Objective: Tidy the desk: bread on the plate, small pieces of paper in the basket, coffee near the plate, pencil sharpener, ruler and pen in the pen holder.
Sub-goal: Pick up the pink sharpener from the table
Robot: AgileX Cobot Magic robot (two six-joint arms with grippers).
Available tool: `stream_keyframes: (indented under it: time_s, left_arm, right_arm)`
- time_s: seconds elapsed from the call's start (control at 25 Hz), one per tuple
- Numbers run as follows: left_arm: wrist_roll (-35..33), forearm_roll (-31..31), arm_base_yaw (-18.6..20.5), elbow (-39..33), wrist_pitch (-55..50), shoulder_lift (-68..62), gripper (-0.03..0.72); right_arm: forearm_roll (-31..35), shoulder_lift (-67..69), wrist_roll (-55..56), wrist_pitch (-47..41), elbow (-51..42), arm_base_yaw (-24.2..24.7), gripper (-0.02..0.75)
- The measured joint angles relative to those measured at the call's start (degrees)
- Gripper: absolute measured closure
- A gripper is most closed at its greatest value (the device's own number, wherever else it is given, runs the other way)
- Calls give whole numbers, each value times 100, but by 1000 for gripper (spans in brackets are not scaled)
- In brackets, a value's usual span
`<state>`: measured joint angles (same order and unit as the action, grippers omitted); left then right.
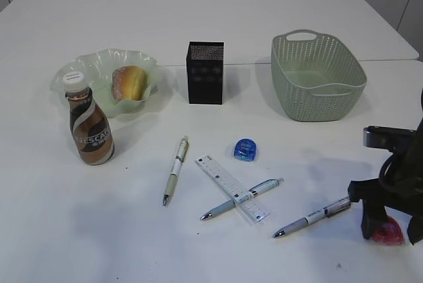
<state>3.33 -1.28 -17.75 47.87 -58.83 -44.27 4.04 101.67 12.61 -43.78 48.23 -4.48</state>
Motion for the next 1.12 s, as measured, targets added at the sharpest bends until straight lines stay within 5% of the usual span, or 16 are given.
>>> stream_keyframes:
  time_s: [0.28,0.56,1.12]
  left_arm:
    - [0,-13,0,0,-10,0,187]
    - [0,-31,0,0,-10,0,187]
    - [0,-53,0,0,-10,0,188]
  right_arm:
    - [0,12,0,21,0,0,207]
    - [10,132,0,10,0,0,354]
    - [10,132,9,0,10,0,379]
